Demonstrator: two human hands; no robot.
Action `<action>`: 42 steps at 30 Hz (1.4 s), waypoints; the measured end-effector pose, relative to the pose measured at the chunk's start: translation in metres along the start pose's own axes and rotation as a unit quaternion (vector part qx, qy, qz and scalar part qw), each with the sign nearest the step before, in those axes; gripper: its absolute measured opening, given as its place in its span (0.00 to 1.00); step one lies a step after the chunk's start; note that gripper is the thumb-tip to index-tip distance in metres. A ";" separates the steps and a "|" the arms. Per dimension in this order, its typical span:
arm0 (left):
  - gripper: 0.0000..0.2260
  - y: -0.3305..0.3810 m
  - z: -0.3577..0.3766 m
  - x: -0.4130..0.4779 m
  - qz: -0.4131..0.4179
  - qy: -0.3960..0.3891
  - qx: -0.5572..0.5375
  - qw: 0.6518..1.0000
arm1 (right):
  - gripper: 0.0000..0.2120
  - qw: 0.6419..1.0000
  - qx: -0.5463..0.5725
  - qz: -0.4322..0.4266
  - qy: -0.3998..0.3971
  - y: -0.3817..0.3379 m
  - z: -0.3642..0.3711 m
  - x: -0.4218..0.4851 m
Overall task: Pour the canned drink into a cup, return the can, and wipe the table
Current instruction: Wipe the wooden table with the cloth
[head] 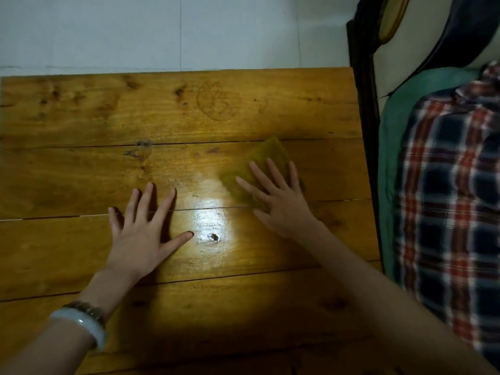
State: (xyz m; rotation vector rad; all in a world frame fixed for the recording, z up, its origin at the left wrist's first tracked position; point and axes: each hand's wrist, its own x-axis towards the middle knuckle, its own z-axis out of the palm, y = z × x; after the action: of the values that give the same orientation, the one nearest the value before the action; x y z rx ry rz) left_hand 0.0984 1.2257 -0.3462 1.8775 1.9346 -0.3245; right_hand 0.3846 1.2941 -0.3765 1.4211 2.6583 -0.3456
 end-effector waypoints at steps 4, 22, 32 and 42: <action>0.41 0.000 0.002 0.001 0.001 -0.014 0.002 1.000 | 0.30 0.994 0.017 0.110 -0.005 0.070 -0.008 -0.032; 0.39 -0.003 0.004 0.001 0.009 0.001 -0.007 1.000 | 0.28 0.993 0.017 0.114 -0.020 0.091 -0.030 0.034; 0.38 -0.006 0.014 0.002 0.023 0.023 -0.042 0.999 | 0.26 0.947 0.057 0.316 -0.004 0.091 -0.051 0.160; 0.40 -0.064 0.007 -0.035 -0.086 0.058 -0.094 0.990 | 0.29 0.998 -0.025 -0.043 -0.024 -0.126 -0.020 0.182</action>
State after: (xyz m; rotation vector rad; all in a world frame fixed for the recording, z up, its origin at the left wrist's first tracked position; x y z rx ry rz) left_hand 0.0360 1.1877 -0.3443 1.6466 2.1301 -0.0802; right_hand 0.1785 1.3781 -0.3753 1.2721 2.6749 -0.3138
